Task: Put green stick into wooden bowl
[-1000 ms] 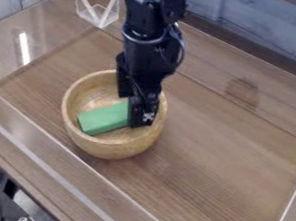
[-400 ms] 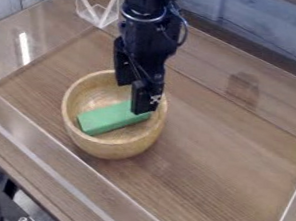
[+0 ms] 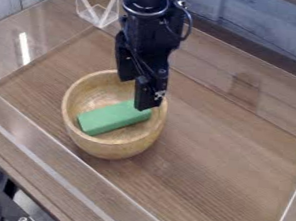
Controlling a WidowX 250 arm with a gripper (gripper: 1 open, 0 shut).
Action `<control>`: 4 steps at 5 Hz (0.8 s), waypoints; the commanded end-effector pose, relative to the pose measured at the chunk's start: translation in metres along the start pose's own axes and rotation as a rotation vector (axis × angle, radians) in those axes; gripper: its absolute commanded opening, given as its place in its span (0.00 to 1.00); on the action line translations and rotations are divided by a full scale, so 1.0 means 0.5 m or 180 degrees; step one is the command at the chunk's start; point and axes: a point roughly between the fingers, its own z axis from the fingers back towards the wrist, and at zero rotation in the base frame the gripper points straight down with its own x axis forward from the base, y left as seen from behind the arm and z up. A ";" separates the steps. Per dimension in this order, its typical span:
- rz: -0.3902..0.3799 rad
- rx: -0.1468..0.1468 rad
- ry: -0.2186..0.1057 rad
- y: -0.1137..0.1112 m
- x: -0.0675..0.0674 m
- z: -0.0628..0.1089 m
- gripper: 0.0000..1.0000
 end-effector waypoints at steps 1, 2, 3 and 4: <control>0.0136 0.0059 -0.0212 -0.007 0.026 0.035 1.00; 0.0070 0.0013 -0.0290 0.002 0.046 0.044 1.00; 0.0074 0.0011 -0.0378 0.012 0.072 0.052 1.00; 0.0310 0.0078 -0.0439 0.015 0.092 0.075 1.00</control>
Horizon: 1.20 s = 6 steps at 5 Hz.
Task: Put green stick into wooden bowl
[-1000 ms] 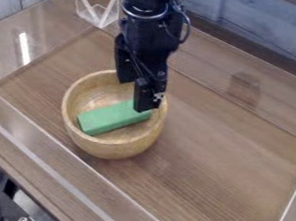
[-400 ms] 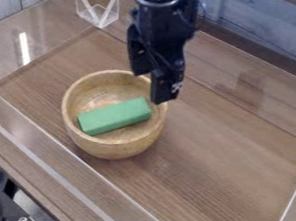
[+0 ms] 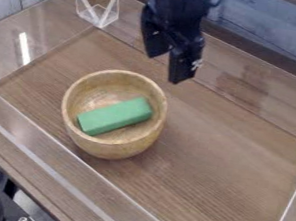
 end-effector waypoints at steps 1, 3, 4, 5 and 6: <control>0.0300 0.0142 -0.0153 0.000 0.038 0.034 1.00; 0.0256 0.0122 -0.0198 -0.010 0.041 0.026 1.00; 0.0233 0.0113 -0.0210 -0.011 0.039 0.020 1.00; 0.0135 0.0093 -0.0236 -0.024 0.031 0.014 1.00; 0.0054 0.0091 -0.0275 -0.029 0.031 0.013 1.00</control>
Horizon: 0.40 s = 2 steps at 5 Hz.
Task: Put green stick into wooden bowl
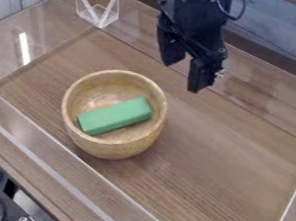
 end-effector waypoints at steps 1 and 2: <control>-0.0006 0.0060 -0.0165 0.016 0.015 0.008 1.00; 0.0040 0.0081 -0.0169 0.033 0.015 -0.009 1.00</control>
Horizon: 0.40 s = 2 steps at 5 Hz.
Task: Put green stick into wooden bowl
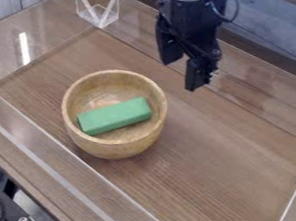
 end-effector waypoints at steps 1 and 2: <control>-0.0186 -0.0002 -0.0111 0.015 0.010 0.007 1.00; -0.0348 -0.0025 -0.0143 0.017 0.009 0.002 1.00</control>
